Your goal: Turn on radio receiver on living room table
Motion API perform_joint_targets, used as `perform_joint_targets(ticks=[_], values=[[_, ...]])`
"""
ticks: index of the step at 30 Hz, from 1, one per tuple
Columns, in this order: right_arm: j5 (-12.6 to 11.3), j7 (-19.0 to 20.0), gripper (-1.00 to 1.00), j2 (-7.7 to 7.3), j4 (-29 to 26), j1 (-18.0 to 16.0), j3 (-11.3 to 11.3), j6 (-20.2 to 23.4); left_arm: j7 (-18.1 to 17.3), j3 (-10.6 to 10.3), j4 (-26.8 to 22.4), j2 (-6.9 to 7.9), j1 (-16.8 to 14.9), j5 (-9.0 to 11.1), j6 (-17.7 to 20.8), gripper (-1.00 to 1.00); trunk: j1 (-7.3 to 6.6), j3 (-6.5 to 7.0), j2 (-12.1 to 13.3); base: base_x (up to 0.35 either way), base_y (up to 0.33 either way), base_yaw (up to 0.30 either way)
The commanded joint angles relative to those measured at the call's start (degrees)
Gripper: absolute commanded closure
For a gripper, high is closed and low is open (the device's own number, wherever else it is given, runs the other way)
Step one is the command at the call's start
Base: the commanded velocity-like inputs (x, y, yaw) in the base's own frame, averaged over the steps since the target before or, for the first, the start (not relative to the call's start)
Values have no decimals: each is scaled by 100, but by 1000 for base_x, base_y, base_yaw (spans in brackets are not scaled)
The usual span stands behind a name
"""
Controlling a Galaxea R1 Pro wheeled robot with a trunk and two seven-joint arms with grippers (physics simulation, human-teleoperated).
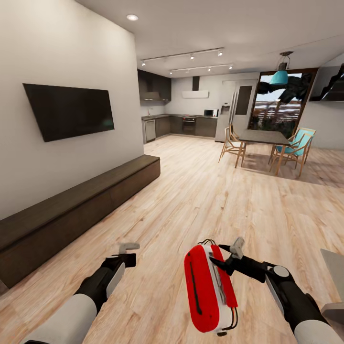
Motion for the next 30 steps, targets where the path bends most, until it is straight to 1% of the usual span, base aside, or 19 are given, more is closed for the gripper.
perform_joint_targets(ticks=[1,4,6,7,10,11,13,17,22,27,30], values=[[-5,-35,100,-21,-10,1,-111,-14,0,-1,3,-10,-1,-2,1,100,0,0,0,0,0,0],[-26,-369,100,-50,-14,1,-622,-13,0,4,4,-16,-1,-2,9,100,0,0,0,0,0,0],[-28,-588,100,-49,-12,0,-864,-11,0,8,4,-21,-2,22,12,100,0,0,0,0,0,0],[-33,-670,100,-37,-11,0,-935,-12,-4,12,4,-24,-1,164,10,100,0,0,0,0,0,0],[-35,-703,100,-15,-8,0,-964,-10,-1,14,4,-22,-2,550,3,100,0,0,0,0,0,0],[-39,-708,100,-8,-5,0,-968,-10,-1,14,4,-20,-1,636,0,100,0,0,0,0,0,0],[-42,-692,100,3,-2,0,-973,-15,-1,14,4,-18,-1,726,-2,100,0,0,0,0,0,0],[-53,-677,100,76,0,0,-991,-25,0,14,4,-8,-1,783,-3,100,0,0,0,0,0,0],[-54,-667,100,85,-14,0,-1008,-27,0,14,4,-9,-1,788,-3,100,0,0,0,0,0,0],[-54,-661,100,90,-18,0,-1429,-22,0,14,4,-16,-1,789,-5,100,0,0,0,0,0,0],[-54,-680,100,100,-13,0,-1480,-23,1,14,4,-11,-1,789,-4,100,0,0,0,0,0,0]])
